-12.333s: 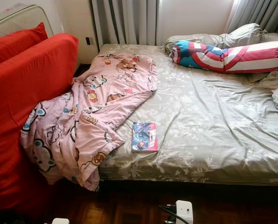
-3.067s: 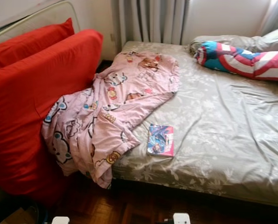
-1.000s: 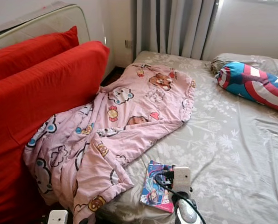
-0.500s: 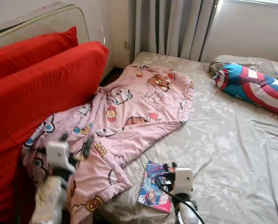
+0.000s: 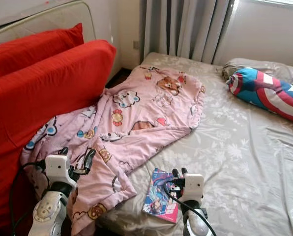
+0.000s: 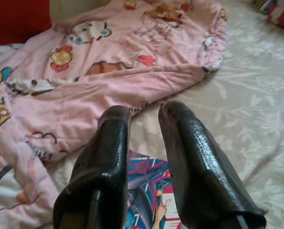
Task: Clean up the room
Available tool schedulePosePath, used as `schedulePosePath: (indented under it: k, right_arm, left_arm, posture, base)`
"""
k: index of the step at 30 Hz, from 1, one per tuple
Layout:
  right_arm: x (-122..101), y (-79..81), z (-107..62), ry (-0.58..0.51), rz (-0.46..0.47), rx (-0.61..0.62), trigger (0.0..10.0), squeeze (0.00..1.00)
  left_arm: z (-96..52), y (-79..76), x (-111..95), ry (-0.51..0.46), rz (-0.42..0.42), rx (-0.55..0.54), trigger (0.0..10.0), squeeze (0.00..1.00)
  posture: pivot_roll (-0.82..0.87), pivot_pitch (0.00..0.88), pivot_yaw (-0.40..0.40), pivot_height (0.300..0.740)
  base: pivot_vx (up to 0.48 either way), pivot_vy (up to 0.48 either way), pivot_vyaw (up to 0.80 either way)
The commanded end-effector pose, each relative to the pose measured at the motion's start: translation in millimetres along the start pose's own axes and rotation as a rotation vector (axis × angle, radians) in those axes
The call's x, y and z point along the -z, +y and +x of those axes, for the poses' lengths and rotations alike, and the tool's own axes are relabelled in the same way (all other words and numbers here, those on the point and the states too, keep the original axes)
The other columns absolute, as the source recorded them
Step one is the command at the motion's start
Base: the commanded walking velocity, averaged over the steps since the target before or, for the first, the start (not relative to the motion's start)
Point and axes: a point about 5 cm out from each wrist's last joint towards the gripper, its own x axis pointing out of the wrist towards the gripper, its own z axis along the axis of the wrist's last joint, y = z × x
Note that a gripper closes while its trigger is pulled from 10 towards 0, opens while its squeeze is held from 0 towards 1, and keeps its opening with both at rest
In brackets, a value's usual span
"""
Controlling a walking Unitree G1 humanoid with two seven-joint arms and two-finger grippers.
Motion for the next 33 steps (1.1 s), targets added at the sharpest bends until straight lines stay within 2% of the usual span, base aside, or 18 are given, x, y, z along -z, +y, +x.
schedulePosePath:
  k: [1,5,16,28,33]
  right_arm:
    - [0.5,1.4,1.2,0.018,-0.008,-0.001,10.0,0.0]
    - [1.3,2.1,1.5,0.032,-0.011,-0.002,10.0,0.0]
    - [3.4,5.8,0.9,0.048,-0.032,-0.02,10.0,0.0]
    - [3.2,6.0,1.7,0.057,-0.04,-0.022,10.0,0.0]
    - [3.8,8.5,1.5,0.058,-0.039,-0.033,10.0,0.0]
  left_arm:
    - [3.2,-3.4,-4.9,0.0,-0.005,0.009,10.0,0.0]
    - [4.5,-3.5,-5.3,0.006,-0.006,0.01,10.0,0.0]
    - [5.8,-7.2,-5.7,0.028,-0.016,0.021,10.0,0.0]
    - [6.4,-8.4,-6.0,0.034,-0.02,0.022,10.0,0.0]
    - [6.2,-8.6,-5.7,0.035,-0.024,0.02,10.0,0.0]
  posture:
    - [-0.09,0.069,-0.053,0.74]
    - [-0.09,0.071,-0.05,0.74]
    - [-0.09,0.073,-0.047,0.676]
    - [-0.09,0.073,-0.051,0.676]
    - [-0.09,0.075,-0.052,0.631]
  base:
    - [0.0,0.0,0.0]
    - [0.0,0.0,0.0]
    - [0.0,0.0,0.0]
    - [0.0,0.0,0.0]
    - [0.0,0.0,0.0]
